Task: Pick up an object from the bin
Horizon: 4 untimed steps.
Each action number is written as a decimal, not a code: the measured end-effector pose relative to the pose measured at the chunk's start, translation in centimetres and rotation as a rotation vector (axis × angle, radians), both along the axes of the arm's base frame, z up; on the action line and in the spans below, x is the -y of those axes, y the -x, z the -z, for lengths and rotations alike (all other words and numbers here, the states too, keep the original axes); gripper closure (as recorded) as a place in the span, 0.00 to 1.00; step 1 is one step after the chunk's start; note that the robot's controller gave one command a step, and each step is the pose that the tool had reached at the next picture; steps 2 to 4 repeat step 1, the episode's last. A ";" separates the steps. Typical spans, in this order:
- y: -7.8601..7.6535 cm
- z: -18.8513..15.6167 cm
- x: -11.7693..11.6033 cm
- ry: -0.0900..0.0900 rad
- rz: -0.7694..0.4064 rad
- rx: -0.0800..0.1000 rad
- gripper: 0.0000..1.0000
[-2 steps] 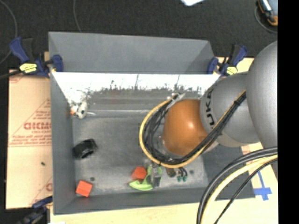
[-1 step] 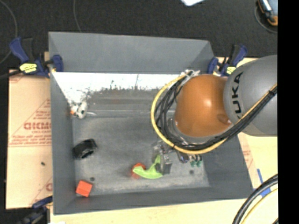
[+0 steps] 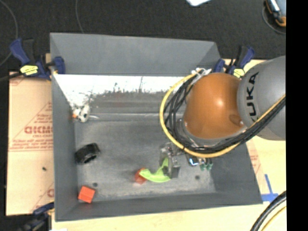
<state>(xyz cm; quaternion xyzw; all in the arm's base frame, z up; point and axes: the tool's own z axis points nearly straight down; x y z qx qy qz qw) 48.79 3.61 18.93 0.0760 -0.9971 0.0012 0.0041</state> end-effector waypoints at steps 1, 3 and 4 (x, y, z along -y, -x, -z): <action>-0.5 -6.4 0.6 0.001 -0.019 0.004 1.00; -0.5 -6.4 0.6 0.001 -0.019 0.004 1.00; -0.5 -6.4 0.6 0.001 -0.019 0.004 1.00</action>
Offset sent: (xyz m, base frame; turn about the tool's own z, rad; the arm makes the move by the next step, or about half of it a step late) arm 0.0257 0.0101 0.1434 -0.0301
